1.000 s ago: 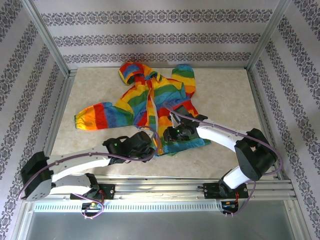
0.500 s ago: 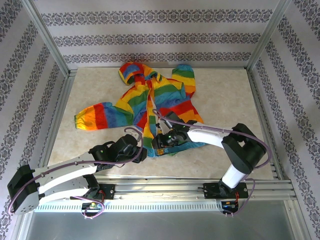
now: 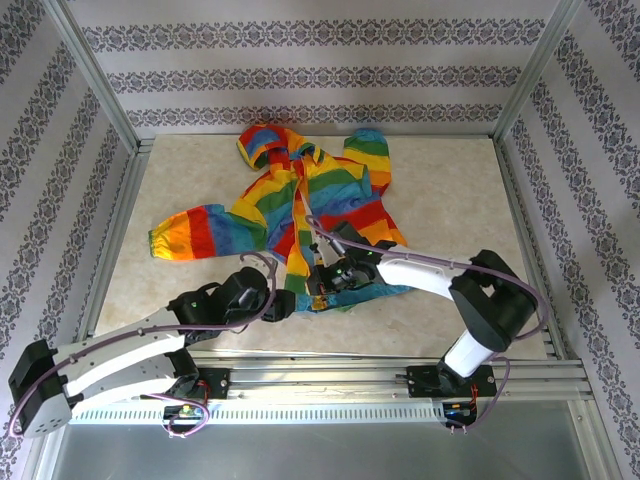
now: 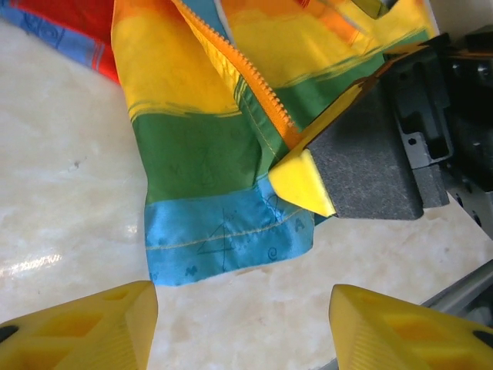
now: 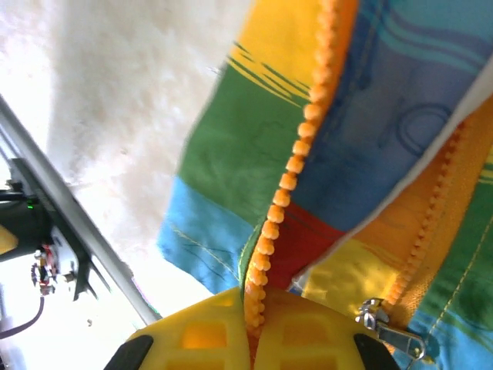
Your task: Zip up the jacket
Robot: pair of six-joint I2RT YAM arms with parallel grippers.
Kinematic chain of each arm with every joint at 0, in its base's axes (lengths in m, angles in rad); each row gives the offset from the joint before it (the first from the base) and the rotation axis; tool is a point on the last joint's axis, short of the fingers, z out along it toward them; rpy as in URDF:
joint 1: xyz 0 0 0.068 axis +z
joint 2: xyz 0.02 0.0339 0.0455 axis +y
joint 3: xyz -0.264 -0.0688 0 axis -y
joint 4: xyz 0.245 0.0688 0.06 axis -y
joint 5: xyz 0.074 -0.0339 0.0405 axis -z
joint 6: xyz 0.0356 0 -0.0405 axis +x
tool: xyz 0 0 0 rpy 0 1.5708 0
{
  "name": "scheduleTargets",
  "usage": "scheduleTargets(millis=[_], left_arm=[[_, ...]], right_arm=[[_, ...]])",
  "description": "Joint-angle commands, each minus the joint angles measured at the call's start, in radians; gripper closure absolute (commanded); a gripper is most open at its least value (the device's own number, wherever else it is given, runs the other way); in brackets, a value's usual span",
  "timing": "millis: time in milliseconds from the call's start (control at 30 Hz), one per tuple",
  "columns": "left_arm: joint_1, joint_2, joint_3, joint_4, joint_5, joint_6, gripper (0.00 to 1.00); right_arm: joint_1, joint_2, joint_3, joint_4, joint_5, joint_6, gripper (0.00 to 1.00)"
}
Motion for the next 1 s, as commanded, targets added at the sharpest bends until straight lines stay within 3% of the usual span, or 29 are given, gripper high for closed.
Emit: scheduleTargets(millis=[0,233,600,967], left_arm=[[0.032,-0.043,0.001,0.044,0.032,0.009,0.40],[0.134,-0.086,-0.069,0.243,0.216,-0.064,0.48],[0.157,-0.001,-0.111,0.426,0.334,-0.101,0.58],[0.184,0.122,-0.114,0.509,0.386,-0.101,0.49]], right_arm=[[-0.010,-0.070,-0.006,0.039,0.027,0.050,1.00],[-0.043,-0.110,-0.020,0.075,0.011,0.137,1.00],[-0.042,-0.101,-0.029,0.125,-0.023,0.205,1.00],[-0.030,-0.071,0.003,0.055,-0.022,0.195,1.00]])
